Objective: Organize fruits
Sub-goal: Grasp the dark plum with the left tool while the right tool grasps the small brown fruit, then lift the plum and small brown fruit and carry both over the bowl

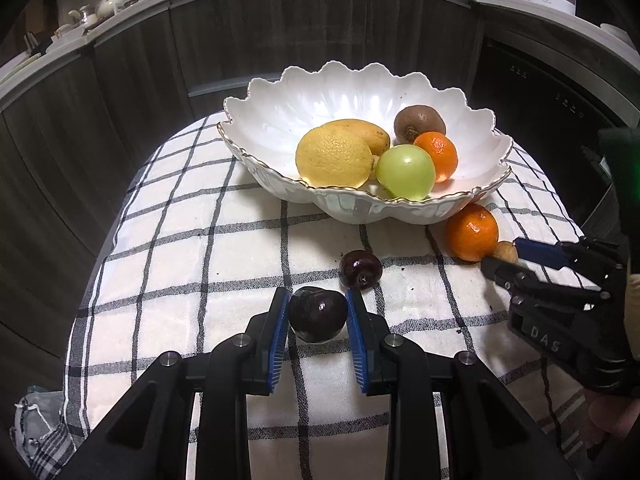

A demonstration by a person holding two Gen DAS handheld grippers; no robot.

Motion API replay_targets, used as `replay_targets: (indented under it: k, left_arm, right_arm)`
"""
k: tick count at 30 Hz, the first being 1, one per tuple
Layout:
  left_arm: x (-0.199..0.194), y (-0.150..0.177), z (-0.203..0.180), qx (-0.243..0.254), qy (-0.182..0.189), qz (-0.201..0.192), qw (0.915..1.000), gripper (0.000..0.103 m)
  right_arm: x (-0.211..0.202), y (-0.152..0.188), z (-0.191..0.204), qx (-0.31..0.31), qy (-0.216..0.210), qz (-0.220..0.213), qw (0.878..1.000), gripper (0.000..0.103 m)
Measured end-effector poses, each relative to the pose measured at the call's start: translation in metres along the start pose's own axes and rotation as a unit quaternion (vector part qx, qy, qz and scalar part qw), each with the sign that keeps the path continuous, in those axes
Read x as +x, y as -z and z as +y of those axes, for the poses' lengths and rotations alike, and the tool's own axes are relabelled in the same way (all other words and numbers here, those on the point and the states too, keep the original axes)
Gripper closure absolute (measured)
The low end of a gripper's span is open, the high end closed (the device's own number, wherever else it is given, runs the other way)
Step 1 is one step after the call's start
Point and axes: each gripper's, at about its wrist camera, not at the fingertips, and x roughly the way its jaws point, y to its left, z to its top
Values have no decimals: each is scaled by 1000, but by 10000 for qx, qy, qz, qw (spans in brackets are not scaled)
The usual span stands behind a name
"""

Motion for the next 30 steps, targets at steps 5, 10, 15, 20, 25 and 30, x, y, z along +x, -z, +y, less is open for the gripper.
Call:
replay_targets:
  k: [5,10,15,20,25,30]
  left_arm:
    - [-2,0,-2,30,19,-10,10000,75]
    - [-2,0,-3,38,18,-24,10000,75]
    - [-7,-1,-2,34,30,-62,10000,75]
    - [-15,-4,-4,63,57,-168,9998,75]
    - [-24,-10,-5,100,88,-294,9995,75]
    - [-29,-25,-4,112,95,-466,9988,75]
  right_arm:
    - [0,1,-1,45,-137,-33,9999,73]
    - [-6,1,1,65,-157,-85,9998,74]
    - [-22,0,3,96,-209,-172,9996,74]
    - [-38,0,2,134,-213,-297,9992,74]
    - [-55,-9,1,162,-200,-501,9984,74]
    - [-67,-26,3,153,-216,-716,9971,74]
